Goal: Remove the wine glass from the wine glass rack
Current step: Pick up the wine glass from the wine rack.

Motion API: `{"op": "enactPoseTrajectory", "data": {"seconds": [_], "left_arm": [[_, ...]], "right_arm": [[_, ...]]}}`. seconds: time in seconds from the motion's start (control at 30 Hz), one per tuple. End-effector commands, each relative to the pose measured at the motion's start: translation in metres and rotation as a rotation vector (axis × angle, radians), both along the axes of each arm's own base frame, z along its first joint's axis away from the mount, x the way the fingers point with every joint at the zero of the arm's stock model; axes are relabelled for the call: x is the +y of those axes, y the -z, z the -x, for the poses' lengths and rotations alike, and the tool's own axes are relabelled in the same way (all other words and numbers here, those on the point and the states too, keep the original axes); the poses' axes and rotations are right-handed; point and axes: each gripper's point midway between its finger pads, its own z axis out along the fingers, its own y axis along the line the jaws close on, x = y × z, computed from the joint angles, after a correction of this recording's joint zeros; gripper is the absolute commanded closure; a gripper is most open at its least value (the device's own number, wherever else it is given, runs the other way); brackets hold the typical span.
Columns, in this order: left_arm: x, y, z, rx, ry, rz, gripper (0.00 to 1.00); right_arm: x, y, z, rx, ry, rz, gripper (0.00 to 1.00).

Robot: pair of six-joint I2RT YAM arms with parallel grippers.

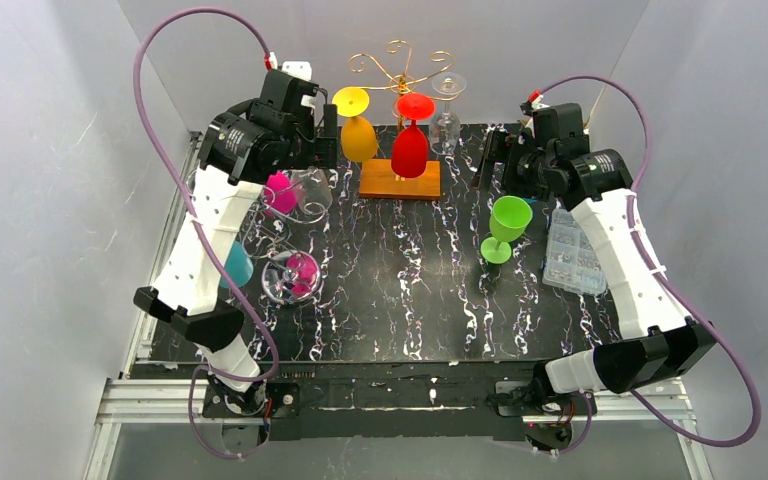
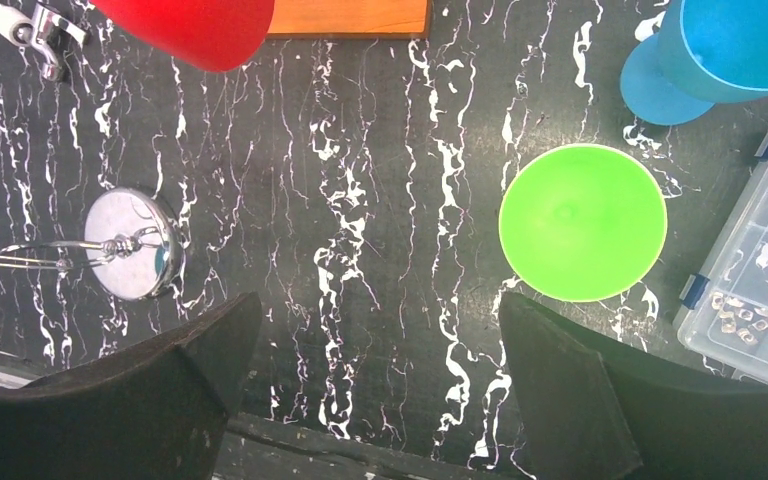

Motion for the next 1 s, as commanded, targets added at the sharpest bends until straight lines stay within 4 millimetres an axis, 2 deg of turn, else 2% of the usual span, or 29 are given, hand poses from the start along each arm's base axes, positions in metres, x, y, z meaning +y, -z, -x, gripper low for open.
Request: {"op": "enactPoseTrajectory", "data": {"seconds": [0.0, 0.27, 0.67, 0.97], "left_arm": [[0.009, 0.0, 0.0, 0.012, -0.035, 0.016, 0.08], [0.012, 0.007, -0.008, 0.04, -0.052, 0.054, 0.19], [0.014, 0.017, -0.011, 0.072, -0.058, 0.091, 0.3], [0.019, 0.024, -0.008, 0.081, -0.073, 0.102, 0.32]], "right_arm": [[0.004, -0.015, 0.0, -0.064, -0.011, -0.037, 0.02], [0.005, -0.012, -0.001, -0.062, -0.014, -0.036, 0.02], [0.005, -0.008, -0.002, -0.057, -0.012, -0.034, 0.02], [0.006, -0.005, -0.003, -0.051, -0.011, -0.034, 0.02]]}}
